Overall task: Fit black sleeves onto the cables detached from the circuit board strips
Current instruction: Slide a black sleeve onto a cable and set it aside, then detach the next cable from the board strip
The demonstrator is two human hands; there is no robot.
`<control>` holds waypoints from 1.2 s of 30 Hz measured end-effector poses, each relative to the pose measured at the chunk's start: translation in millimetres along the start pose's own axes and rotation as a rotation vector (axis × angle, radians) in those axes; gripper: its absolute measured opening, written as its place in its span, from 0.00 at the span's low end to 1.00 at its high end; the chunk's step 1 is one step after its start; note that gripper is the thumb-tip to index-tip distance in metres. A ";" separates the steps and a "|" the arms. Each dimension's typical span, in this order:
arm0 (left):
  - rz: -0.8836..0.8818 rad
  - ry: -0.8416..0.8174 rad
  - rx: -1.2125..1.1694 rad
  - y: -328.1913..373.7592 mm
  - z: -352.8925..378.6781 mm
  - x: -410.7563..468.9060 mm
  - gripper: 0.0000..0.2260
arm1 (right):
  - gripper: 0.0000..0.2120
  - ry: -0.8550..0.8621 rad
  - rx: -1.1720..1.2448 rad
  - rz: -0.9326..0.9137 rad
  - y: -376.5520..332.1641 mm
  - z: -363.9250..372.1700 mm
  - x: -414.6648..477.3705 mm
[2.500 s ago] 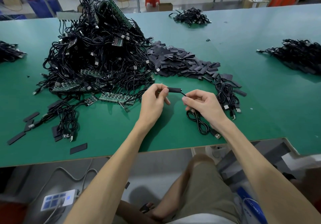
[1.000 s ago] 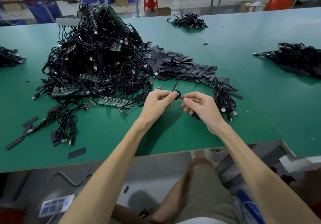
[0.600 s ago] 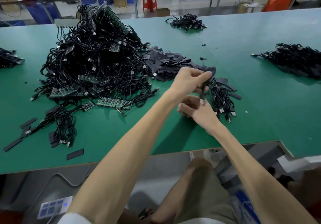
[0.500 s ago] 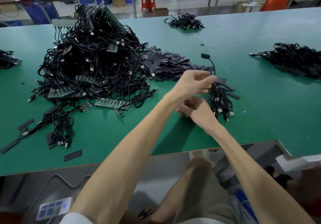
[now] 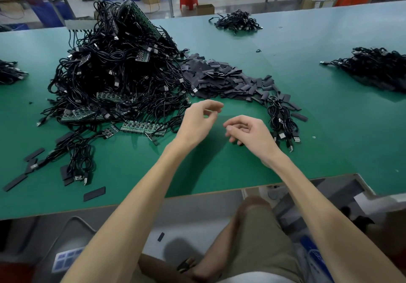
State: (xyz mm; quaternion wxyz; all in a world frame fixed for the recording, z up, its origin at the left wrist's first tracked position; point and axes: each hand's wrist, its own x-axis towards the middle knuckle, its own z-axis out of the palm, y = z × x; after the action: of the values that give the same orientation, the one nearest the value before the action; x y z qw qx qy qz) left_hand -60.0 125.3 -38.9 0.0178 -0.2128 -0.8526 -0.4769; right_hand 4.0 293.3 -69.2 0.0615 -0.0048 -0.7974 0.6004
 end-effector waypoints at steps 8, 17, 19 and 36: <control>-0.055 0.209 0.666 -33.8 -42.4 -18.7 0.12 | 0.04 -0.014 -0.016 0.000 -1.6 -1.1 -1.6; -0.181 0.136 0.880 -33.7 -48.9 -28.5 0.10 | 0.04 -0.014 -0.040 -0.008 1.1 -1.3 -1.2; -0.155 0.152 0.799 -30.9 -47.3 -27.6 0.08 | 0.04 -0.015 -0.041 -0.009 1.7 -1.3 -1.3; -0.272 0.116 -0.649 -2.5 15.3 -29.2 0.07 | 0.10 0.012 0.021 -0.015 -1.9 0.5 -1.5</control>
State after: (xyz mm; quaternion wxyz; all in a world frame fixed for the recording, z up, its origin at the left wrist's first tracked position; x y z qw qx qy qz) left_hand -31.8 126.6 -56.1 -0.0661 -0.0645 -0.6747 -0.7323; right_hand 5.6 292.2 -67.6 0.0708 -0.0018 -0.7906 0.6083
